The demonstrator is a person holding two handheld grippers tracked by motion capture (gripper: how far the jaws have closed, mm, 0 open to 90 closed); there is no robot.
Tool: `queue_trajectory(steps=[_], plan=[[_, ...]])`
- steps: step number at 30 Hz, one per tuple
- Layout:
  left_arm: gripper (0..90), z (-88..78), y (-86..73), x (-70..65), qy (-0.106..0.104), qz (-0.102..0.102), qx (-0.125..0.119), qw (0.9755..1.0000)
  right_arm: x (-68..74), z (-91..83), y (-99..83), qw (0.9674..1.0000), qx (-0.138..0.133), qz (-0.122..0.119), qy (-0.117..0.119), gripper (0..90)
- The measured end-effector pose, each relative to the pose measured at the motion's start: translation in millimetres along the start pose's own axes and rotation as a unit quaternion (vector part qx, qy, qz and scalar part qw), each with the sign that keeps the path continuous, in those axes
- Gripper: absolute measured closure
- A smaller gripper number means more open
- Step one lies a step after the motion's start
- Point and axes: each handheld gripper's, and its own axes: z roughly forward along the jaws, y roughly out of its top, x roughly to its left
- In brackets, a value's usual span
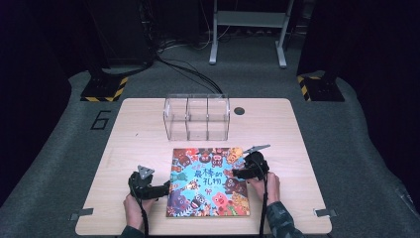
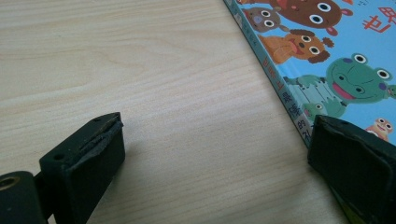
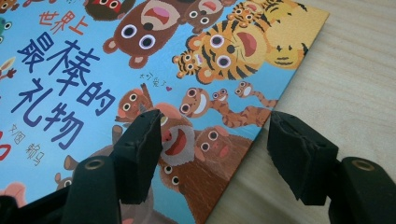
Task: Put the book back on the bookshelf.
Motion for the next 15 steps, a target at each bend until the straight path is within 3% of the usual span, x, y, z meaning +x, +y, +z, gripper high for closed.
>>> queue_trajectory(steps=[7,9,13,15], plan=[[3.8,2.5,1.9,-4.3,-0.003,0.004,0.0,1.0,-4.1,-1.3,0.9,1.0,0.007,-0.004,0.004,36.5],[3.7,5.8,4.4,-12.8,-0.008,0.011,0.0,0.9999,-9.0,-3.9,0.5,0.9999,0.01,0.006,0.001,37.5],[3.0,9.0,7.1,-17.1,-0.017,0.015,0.003,0.9997,-18.3,-8.0,-1.7,0.9999,0.01,0.011,-0.005,37.1],[1.7,9.7,7.7,-14.9,-0.024,0.008,-0.002,0.9997,-19.6,-9.3,-0.3,0.9997,0.022,0.011,-0.006,34.6]])
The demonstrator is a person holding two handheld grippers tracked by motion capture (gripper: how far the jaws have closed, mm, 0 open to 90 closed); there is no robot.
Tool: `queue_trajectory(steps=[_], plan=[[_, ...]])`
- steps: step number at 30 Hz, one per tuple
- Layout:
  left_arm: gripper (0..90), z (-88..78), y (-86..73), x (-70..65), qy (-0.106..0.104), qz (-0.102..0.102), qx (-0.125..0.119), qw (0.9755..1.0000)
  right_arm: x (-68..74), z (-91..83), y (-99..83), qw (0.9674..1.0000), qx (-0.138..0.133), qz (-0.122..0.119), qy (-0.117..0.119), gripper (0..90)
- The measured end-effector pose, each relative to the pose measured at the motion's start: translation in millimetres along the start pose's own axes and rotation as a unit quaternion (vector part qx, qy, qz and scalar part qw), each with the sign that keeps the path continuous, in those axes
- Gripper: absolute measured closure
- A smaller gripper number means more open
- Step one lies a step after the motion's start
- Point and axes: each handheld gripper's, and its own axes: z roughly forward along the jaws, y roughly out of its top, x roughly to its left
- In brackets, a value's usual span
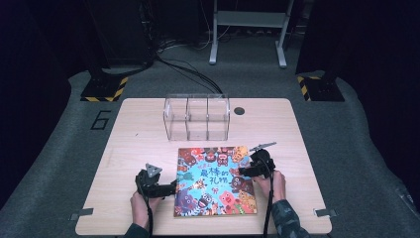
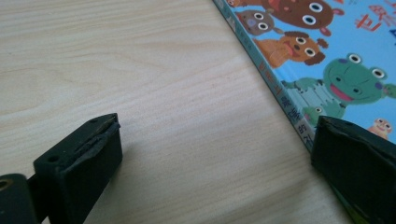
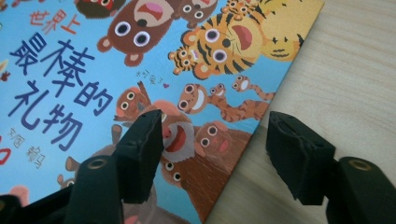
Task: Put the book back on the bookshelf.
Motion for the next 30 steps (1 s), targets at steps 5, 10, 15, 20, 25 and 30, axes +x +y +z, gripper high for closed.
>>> queue_trajectory(steps=[5,10,15,20,25,30], plan=[[0.0,1.8,1.8,1.5,-0.002,0.0,0.001,1.0,1.4,1.6,3.3,0.9999,0.013,-0.009,0.0,28.6],[0.1,2.2,2.4,1.6,-0.002,0.005,0.006,1.0,-0.4,3.7,6.7,0.9999,0.011,0.002,0.006,28.7],[0.4,3.9,2.9,0.5,0.006,0.009,0.006,0.9999,2.4,5.2,10.4,0.9998,0.019,0.009,0.004,28.5],[0.5,4.5,3.4,0.5,0.006,0.016,0.009,0.9998,1.6,7.0,13.4,0.9997,0.023,0.006,-0.001,28.5],[0.4,4.7,3.4,0.1,0.008,0.017,0.009,0.9998,3.1,7.4,12.8,0.9997,0.018,0.013,-0.005,29.1],[0.5,4.4,3.4,0.2,0.007,0.023,0.013,0.9996,0.6,6.7,12.4,0.9998,0.015,0.011,-0.003,31.7]])
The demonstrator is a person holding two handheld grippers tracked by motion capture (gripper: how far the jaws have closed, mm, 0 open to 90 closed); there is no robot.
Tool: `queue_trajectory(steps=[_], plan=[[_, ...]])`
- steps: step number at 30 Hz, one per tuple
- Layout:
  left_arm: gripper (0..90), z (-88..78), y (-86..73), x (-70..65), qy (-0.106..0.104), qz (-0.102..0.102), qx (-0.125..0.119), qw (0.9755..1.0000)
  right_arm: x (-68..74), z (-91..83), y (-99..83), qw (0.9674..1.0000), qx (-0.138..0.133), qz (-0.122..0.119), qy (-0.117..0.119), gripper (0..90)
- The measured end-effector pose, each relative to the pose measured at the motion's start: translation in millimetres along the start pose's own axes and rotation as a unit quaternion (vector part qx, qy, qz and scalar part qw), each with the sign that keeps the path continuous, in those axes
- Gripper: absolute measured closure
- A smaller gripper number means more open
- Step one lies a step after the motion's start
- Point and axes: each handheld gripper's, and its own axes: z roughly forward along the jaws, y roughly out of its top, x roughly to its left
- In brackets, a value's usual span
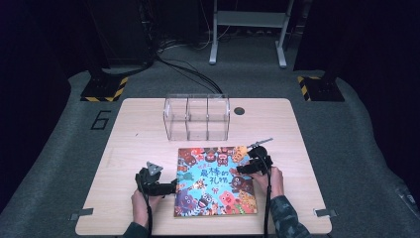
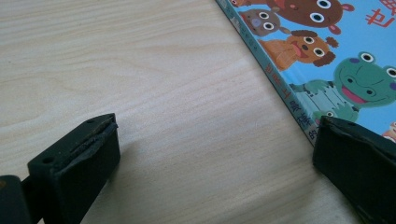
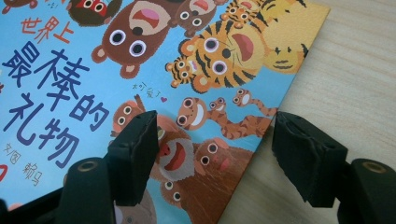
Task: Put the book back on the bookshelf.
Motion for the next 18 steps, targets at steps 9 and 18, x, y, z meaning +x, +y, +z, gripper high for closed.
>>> queue_trajectory(steps=[9,18], plan=[[0.6,0.1,-0.1,0.0,0.0,0.0,-0.001,1.0,-4.0,-3.3,-2.1,0.9998,-0.002,0.018,0.006,39.9],[0.5,0.7,0.1,-0.6,0.005,-0.001,-0.003,1.0,0.2,-1.6,0.1,0.9995,-0.002,0.03,-0.008,39.6]])
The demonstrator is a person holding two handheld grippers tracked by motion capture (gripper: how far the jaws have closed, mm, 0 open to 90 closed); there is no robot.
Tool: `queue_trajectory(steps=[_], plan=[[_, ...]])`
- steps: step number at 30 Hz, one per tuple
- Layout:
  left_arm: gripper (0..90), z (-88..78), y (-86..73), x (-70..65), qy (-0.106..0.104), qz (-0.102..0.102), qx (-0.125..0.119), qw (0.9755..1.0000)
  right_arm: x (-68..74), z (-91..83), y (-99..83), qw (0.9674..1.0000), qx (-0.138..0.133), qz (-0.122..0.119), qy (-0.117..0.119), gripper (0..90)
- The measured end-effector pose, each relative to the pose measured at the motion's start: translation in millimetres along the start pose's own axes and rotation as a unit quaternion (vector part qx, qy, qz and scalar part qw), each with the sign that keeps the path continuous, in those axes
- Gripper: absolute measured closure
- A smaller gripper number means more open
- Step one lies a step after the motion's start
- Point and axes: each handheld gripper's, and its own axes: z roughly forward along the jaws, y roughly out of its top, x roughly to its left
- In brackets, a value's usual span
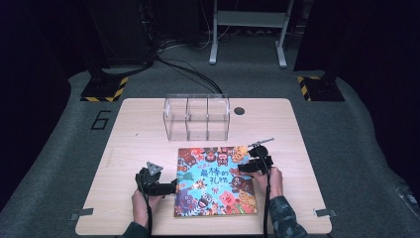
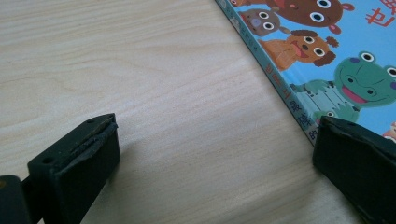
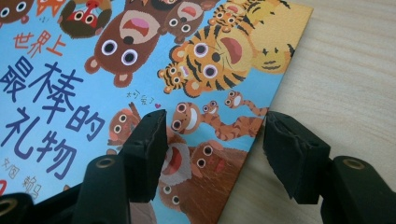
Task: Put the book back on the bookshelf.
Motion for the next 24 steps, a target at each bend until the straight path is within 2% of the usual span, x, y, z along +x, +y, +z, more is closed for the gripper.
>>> queue_trajectory(steps=[6,11,13,15,20,21,24], plan=[[0.5,0.0,0.0,0.0,0.0,0.001,0.0,1.0,-0.4,0.2,0.5,1.0,-0.002,0.004,0.001,40.3],[0.6,0.1,0.1,0.0,0.0,0.002,0.0,1.0,-4.2,-0.8,1.2,0.9999,0.0,0.01,0.003,44.4],[0.5,0.1,0.2,0.0,0.0,0.002,0.001,1.0,-7.9,-1.1,0.4,0.9995,-0.006,0.025,0.02,44.6],[0.6,0.2,0.3,0.1,-0.001,0.002,0.001,1.0,-10.7,-1.3,0.3,0.9995,-0.008,0.019,0.024,46.2],[0.6,0.3,0.4,0.0,0.0,0.003,0.002,1.0,-16.6,-1.9,1.0,0.999,-0.005,0.023,0.038,49.0],[0.6,0.3,0.4,0.0,0.0,0.003,0.002,1.0,-16.9,-2.0,1.0,0.9985,-0.004,0.032,0.044,48.6],[0.6,0.3,0.4,0.1,0.0,0.003,0.002,1.0,-21.4,-2.4,0.6,0.9976,-0.005,0.038,0.058,48.5]])
